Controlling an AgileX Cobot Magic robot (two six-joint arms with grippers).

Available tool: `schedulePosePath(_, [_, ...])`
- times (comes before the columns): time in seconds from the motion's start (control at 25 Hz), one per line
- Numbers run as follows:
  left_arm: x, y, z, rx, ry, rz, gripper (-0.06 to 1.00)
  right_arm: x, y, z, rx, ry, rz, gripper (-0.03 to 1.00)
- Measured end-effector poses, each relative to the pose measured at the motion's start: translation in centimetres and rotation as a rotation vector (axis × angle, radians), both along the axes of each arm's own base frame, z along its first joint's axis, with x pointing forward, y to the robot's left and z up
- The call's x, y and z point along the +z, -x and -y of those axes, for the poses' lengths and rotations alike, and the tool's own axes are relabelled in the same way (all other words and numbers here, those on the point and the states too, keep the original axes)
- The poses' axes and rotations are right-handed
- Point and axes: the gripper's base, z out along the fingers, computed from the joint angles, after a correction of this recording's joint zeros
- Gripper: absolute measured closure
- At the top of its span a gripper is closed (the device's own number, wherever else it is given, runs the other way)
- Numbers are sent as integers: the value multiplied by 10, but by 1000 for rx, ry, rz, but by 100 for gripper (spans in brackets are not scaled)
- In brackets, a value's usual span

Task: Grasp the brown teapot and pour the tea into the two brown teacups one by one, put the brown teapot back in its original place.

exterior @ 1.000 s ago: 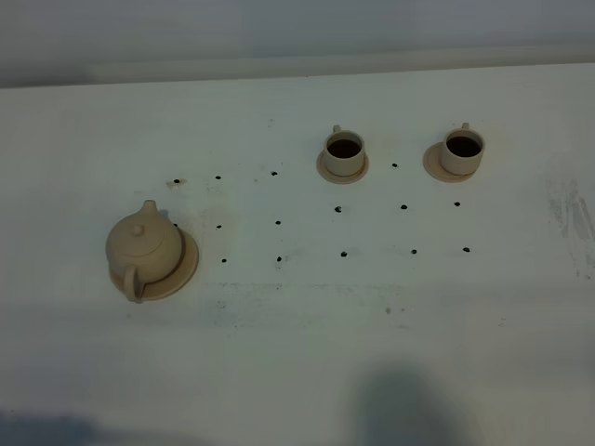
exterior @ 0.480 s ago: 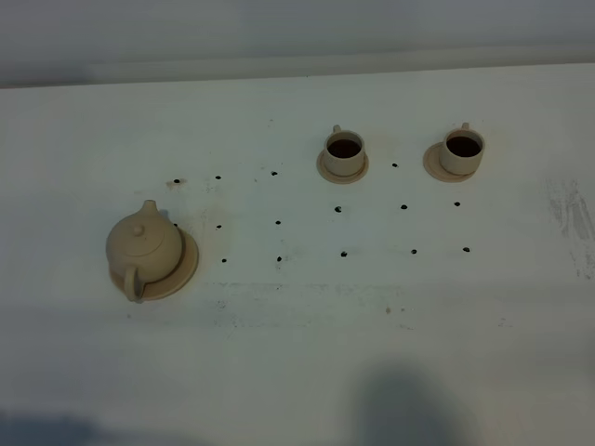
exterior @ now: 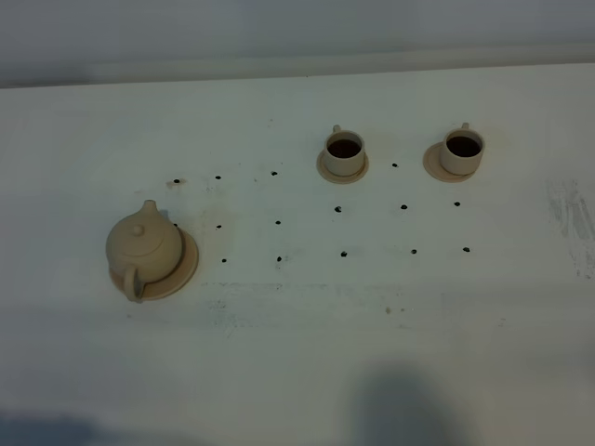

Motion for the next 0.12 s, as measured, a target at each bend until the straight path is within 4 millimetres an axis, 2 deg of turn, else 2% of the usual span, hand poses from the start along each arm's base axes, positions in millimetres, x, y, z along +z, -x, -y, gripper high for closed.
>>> schedulePosePath(0.12, [0,0,0,0,0,0,36,0,0,0,0,0,0,53])
